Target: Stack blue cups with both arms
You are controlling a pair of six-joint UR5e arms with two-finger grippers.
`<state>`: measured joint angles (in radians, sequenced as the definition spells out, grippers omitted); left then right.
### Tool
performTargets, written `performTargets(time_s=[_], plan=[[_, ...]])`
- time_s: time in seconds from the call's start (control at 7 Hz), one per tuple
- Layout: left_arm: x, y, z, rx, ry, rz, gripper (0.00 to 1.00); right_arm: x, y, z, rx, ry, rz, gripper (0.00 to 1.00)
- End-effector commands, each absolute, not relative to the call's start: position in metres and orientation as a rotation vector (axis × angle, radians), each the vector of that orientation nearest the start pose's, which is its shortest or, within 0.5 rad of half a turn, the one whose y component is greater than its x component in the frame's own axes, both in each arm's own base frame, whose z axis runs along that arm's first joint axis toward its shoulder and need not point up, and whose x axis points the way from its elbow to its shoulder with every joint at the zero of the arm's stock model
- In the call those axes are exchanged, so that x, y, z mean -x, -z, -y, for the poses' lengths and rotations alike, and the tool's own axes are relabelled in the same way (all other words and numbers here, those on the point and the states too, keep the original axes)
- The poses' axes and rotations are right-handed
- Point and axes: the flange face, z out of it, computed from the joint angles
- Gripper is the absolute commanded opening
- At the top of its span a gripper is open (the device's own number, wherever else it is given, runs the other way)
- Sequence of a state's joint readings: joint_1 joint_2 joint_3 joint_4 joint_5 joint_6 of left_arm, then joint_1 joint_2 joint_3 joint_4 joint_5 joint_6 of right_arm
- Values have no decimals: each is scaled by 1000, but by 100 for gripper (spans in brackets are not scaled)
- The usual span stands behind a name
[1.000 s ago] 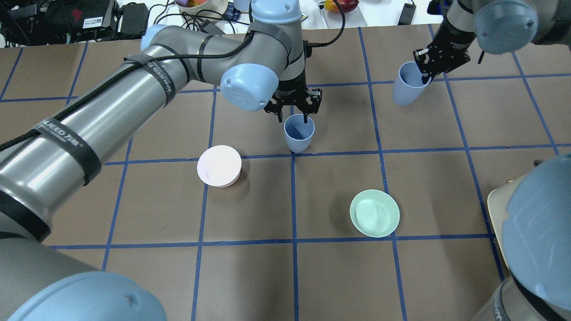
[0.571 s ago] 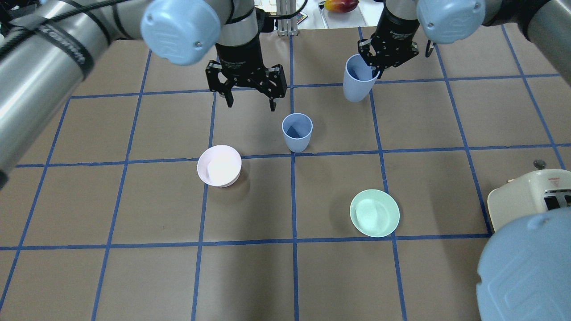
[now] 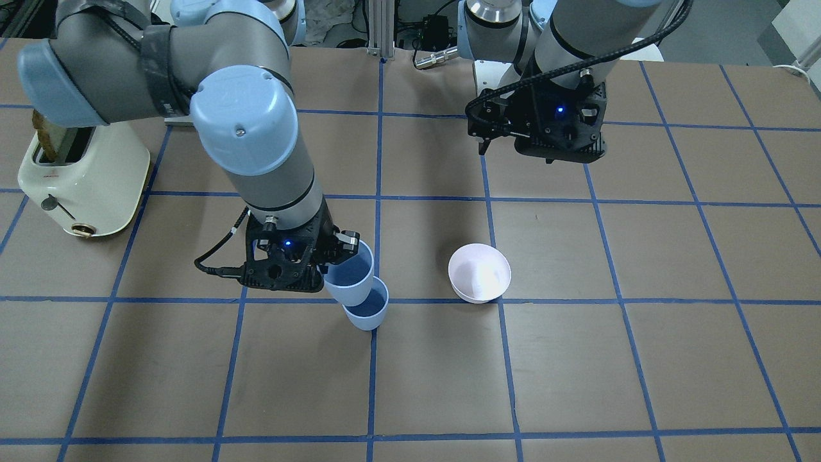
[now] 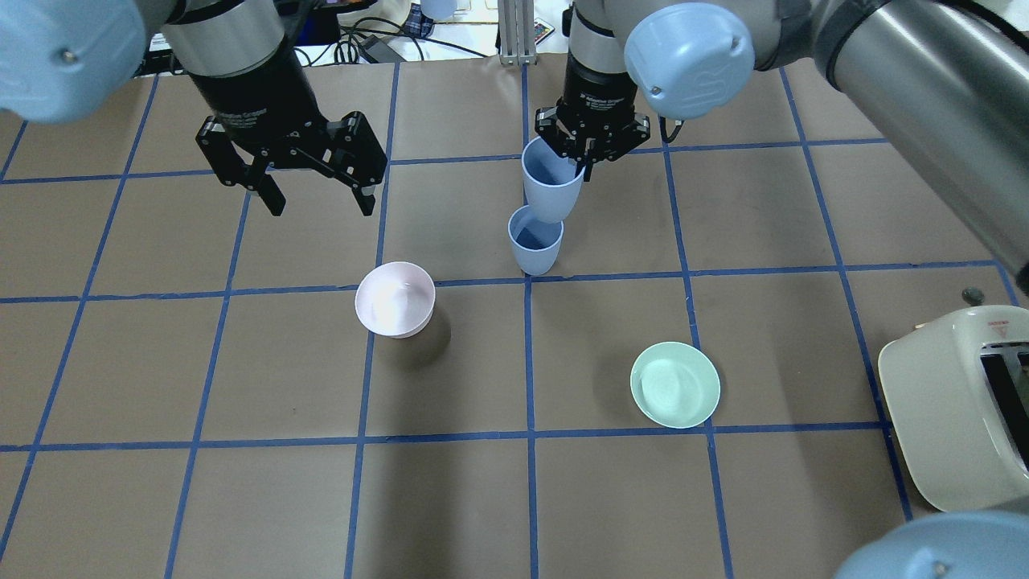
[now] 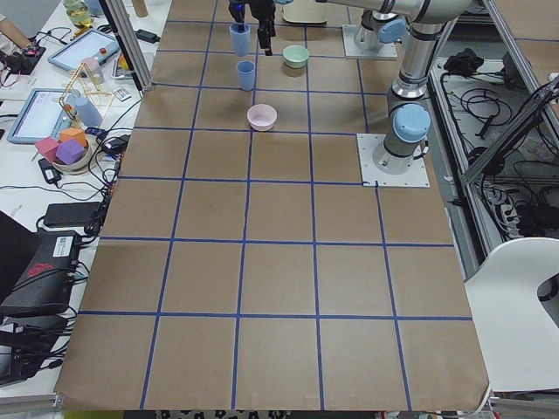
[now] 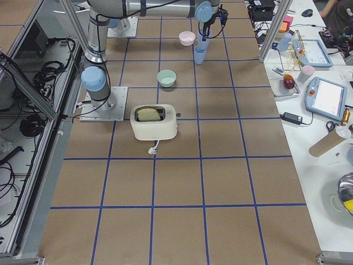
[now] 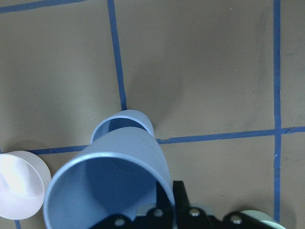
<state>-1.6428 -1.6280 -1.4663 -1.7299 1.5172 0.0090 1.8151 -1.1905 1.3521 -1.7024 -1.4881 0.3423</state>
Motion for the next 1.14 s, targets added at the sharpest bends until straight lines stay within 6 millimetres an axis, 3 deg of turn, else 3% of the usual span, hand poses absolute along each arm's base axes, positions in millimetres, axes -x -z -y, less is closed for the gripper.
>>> performTargets(time_s=[0.0, 0.43, 1.0], plan=[[166, -486, 485, -111, 29, -3192, 99, -314, -369, 566, -153, -172, -3083, 0], [163, -483, 489, -110, 74, -3192, 100, -319, -358, 567, -169, -179, -3087, 0], [164, -482, 488, -112, 72, -3190, 100, -319, -359, 573, -147, -106, -3084, 0]])
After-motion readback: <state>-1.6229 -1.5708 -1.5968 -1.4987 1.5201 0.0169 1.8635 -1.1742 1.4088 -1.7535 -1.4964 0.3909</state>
